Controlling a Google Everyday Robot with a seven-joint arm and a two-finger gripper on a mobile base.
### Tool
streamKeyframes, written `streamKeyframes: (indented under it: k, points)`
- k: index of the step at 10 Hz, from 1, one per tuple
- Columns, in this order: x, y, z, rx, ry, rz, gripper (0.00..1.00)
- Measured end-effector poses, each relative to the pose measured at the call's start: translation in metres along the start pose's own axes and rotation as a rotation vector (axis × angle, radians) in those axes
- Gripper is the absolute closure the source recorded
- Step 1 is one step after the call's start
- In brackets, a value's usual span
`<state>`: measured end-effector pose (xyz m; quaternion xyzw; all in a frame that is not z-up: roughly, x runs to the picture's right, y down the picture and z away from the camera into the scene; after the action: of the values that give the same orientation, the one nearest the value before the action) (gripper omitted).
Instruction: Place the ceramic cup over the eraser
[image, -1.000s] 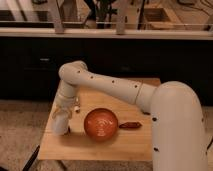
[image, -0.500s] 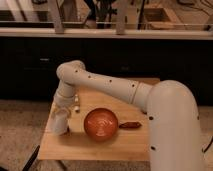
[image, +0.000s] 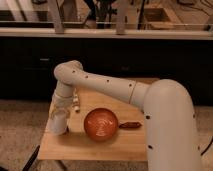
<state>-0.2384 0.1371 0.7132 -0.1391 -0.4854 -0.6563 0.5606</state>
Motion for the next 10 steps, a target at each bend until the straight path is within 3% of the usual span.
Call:
streamKeyframes:
  k: [3, 5, 7, 10]
  points:
    - [0.0005, -0.0027, 0.0026, -0.007, -0.004, -0.015, 0.71]
    - [-0.0001, -0.0046, 0.0046, -0.012, -0.007, -0.028, 0.57]
    - [-0.0002, -0.0063, 0.0057, -0.016, -0.01, -0.037, 0.53]
    - [-0.0003, -0.0104, 0.0087, -0.025, -0.014, -0.058, 0.28]
